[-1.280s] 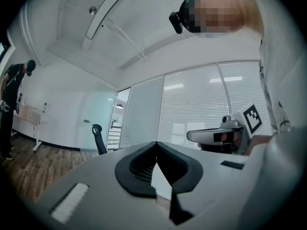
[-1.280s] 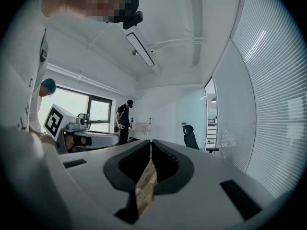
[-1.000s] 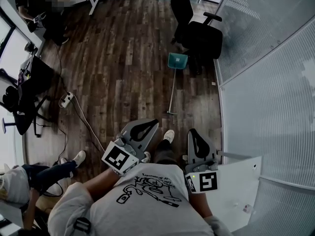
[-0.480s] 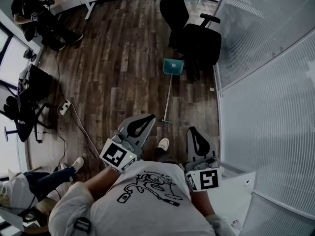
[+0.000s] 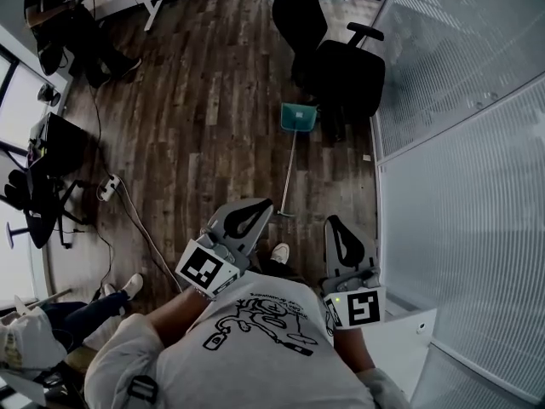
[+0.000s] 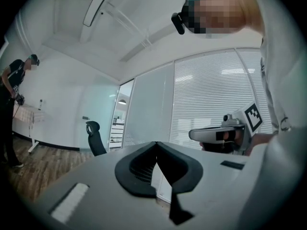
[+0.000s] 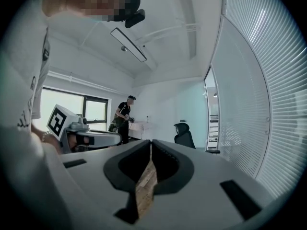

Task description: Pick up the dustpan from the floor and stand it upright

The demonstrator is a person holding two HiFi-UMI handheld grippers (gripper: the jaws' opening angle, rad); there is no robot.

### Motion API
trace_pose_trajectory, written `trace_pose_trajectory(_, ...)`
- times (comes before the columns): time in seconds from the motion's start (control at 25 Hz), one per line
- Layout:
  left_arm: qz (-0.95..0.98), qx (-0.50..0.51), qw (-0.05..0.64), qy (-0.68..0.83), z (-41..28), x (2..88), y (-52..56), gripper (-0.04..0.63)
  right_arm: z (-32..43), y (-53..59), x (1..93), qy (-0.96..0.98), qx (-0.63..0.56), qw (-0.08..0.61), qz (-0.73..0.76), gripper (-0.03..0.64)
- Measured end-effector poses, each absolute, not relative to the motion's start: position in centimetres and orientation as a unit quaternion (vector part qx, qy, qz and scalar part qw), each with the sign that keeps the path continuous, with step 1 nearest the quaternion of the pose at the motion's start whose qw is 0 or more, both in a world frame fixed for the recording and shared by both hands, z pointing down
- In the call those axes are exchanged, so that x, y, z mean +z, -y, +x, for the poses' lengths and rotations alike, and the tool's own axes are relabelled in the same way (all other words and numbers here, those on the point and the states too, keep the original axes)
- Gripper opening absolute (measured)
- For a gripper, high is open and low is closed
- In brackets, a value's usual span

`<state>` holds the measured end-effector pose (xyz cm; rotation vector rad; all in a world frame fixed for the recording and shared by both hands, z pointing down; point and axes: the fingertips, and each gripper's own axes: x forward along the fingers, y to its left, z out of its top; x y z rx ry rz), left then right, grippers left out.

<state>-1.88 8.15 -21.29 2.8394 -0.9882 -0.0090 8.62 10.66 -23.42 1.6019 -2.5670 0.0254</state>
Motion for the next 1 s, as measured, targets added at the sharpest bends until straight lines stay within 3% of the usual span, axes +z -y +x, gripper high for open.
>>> trace_pose_trajectory(0.44,0.945,0.033,0.102,0.307,-3.9,-16.2,-4.1,0.002,6.2,-6.8,-19.6,0.843,0.031,0.087,0.530,0.011)
trace_pose_trajectory(0.8,0.941,0.085,0.139,0.295,-4.8,-3.4,-1.8,0.003,6.6,-4.5,-6.0,0.837,0.073,0.142,0.523,0.012)
trace_pose_trajectory(1.0,0.939,0.113,0.149,0.290,-5.4,5.8,-0.4,0.005,6.3,-3.9,5.1,0.834,0.086,0.231,0.494,0.012)
